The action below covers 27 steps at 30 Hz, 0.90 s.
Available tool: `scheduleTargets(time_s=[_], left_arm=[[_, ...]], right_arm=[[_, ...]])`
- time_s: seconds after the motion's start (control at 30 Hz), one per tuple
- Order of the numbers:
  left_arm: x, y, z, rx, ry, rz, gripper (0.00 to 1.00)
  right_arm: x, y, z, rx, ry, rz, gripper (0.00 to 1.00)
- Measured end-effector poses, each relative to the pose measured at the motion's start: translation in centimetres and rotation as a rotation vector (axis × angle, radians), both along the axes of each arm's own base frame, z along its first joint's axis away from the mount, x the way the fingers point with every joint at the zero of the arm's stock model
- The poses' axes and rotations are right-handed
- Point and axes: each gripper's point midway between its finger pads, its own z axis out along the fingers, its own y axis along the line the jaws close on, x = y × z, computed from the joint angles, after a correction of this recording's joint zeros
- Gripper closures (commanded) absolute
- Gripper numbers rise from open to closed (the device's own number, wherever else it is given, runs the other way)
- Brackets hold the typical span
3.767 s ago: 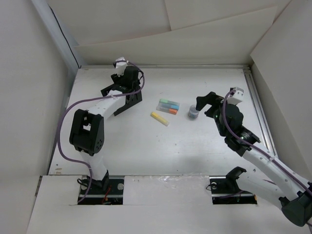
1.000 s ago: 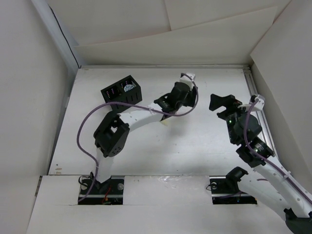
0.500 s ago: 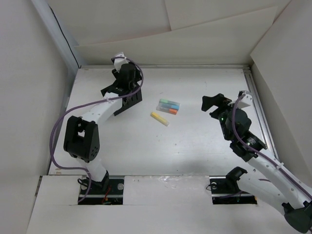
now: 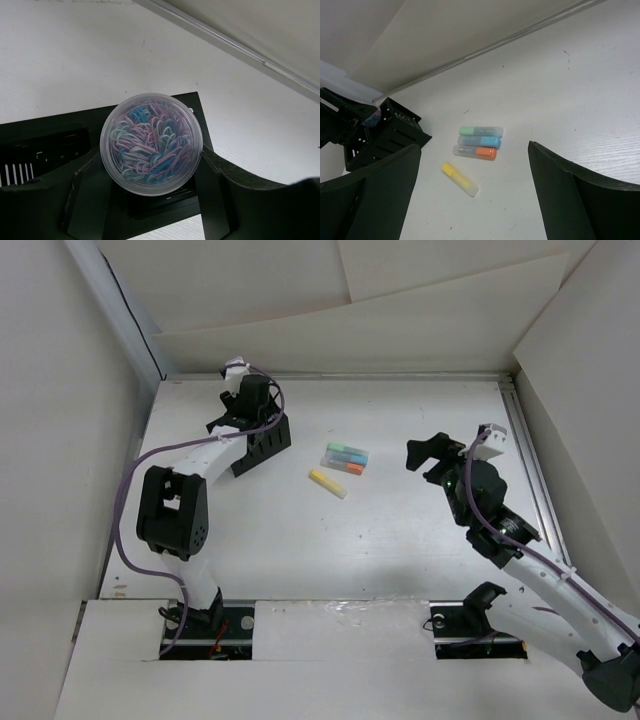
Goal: Sort the stationery into containers
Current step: Place the stationery in the storage box.
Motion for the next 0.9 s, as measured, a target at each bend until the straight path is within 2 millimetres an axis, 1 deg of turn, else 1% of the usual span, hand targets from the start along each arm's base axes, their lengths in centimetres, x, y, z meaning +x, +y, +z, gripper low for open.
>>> scheduleTargets(time_s=[0.1,0.27,0.33,0.47,0.53,0.57,0.67,0.7,0.87,0.9], left_arm=[[0.3,0.4,0.2,-0.014,-0.008,0.003,0.62],[0.3,0.0,0.1,-0.021,-0.004,-0.011,0.59],[0.2,-0.2,-0.1,-0.023,0.001,-0.020,0.56],[0.1,-0.4,-0.2,-0.022,0.009,-0.025,0.55],[-0.1,-0.6,-0.4,-0.016,0.018,-0.027,0.52],[-0.2,-0.8,-0.4,-0.008,0.022,-0.027,0.47],[-0.5,-0.9,-0.2,0.020,0.042,-0.021,0.38],[-0.6,-0.8,-0.1,0.027,0.046,-0.018,0.34],[-0.6,-1.0,0.5,0.040,0.045,-0.013,0.22],[-0.7,-0.9,0.4,0.042,0.047,-0.012,0.22]], right_arm=[[0.0,0.0,0.0,0.000,0.000,0.002,0.06],[0.2,0.3,-0.3,-0.005,0.008,0.009,0.06],[0.4,0.5,-0.6,-0.010,0.017,0.013,0.06],[0.5,0.8,-1.0,-0.017,0.028,0.022,0.06],[0.5,0.8,-1.0,-0.016,0.027,0.024,0.06],[0.5,0.8,-1.0,-0.016,0.027,0.025,0.06],[0.5,0.9,-1.0,-0.017,0.029,0.028,0.06],[0.5,1.0,-1.1,-0.018,0.031,0.028,0.06],[1.0,1.4,-1.9,-0.039,0.054,0.040,0.05],[1.1,1.6,-2.1,-0.044,0.060,0.043,0.05]])
